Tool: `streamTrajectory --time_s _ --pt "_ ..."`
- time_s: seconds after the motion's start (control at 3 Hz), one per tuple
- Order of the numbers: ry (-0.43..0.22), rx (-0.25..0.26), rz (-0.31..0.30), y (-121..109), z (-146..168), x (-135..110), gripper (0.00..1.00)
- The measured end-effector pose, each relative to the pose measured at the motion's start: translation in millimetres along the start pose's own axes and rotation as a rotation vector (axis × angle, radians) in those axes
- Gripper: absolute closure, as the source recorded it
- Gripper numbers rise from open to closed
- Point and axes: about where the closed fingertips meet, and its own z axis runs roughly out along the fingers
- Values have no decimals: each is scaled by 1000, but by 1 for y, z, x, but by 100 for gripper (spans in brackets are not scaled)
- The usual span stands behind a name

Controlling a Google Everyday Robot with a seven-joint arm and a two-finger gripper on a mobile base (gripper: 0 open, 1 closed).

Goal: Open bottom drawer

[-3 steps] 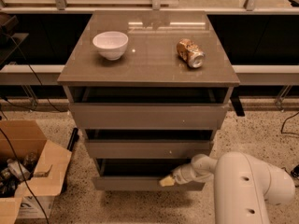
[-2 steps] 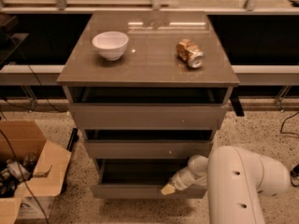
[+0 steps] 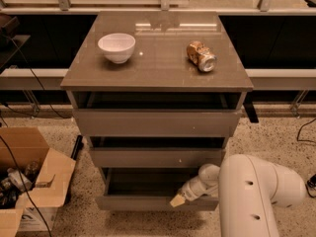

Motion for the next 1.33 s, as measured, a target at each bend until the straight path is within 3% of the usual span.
streamTrajectory --time_s 0.33,0.67,1.0,1.33 --pt "45 2 13 3 4 10 22" --pt "45 2 13 3 3 9 1" --pt "115 -23 81 21 5 45 0" --pt "119 -26 86 21 6 46 0"
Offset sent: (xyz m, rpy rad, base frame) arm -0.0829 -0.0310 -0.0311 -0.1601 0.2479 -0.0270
